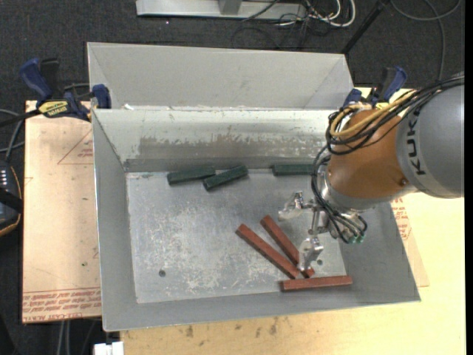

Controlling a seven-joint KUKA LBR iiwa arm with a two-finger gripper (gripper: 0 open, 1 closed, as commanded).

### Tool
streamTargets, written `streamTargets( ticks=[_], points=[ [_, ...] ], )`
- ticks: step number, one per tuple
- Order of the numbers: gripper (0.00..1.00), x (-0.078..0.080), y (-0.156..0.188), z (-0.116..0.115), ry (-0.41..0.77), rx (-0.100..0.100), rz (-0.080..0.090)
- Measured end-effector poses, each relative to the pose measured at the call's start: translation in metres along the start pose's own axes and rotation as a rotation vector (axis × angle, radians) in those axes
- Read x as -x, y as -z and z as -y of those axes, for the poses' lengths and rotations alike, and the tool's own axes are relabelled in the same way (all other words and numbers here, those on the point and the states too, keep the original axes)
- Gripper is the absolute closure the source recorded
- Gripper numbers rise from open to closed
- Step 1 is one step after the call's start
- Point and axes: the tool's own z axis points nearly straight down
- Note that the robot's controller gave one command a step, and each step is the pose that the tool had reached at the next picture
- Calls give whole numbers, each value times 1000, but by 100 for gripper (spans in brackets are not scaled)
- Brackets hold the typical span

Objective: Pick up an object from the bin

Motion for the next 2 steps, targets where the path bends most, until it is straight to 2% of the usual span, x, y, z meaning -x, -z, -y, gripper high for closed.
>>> streamTargets(
  ticks=[1, 2],
  points=[
    [100, 25, -14, -77, 250, -1, -2],
    [100, 25, -14, -77, 250, -1, -2]
  ],
)
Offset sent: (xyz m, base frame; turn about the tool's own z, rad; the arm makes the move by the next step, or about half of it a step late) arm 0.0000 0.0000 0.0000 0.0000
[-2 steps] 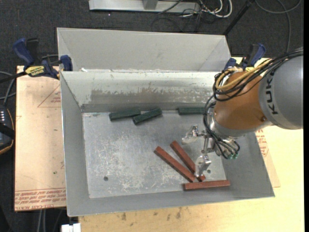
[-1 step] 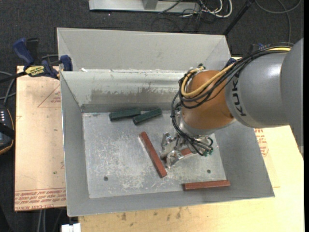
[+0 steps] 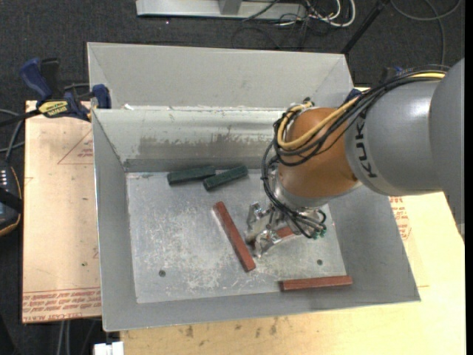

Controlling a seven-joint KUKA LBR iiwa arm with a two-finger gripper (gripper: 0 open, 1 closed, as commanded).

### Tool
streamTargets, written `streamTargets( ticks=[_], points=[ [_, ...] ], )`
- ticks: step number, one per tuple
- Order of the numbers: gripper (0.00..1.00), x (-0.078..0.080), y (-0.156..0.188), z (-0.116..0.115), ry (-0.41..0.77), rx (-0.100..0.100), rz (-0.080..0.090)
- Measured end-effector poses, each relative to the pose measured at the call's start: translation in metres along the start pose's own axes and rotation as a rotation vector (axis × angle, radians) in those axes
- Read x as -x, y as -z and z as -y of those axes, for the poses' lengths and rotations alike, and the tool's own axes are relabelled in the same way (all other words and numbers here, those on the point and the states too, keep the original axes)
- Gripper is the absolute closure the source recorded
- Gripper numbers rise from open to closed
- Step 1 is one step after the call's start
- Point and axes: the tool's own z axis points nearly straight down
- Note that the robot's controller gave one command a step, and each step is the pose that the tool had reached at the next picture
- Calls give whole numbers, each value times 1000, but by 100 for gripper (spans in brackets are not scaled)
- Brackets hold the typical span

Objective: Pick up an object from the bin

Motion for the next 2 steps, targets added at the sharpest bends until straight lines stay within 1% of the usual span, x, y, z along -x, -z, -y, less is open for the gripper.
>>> streamTargets(
  ticks=[1, 2],
  points=[
    [100, -9, 128, -12, 27, -1, -3],
    [100, -9, 128, -12, 27, -1, -3]
  ],
)
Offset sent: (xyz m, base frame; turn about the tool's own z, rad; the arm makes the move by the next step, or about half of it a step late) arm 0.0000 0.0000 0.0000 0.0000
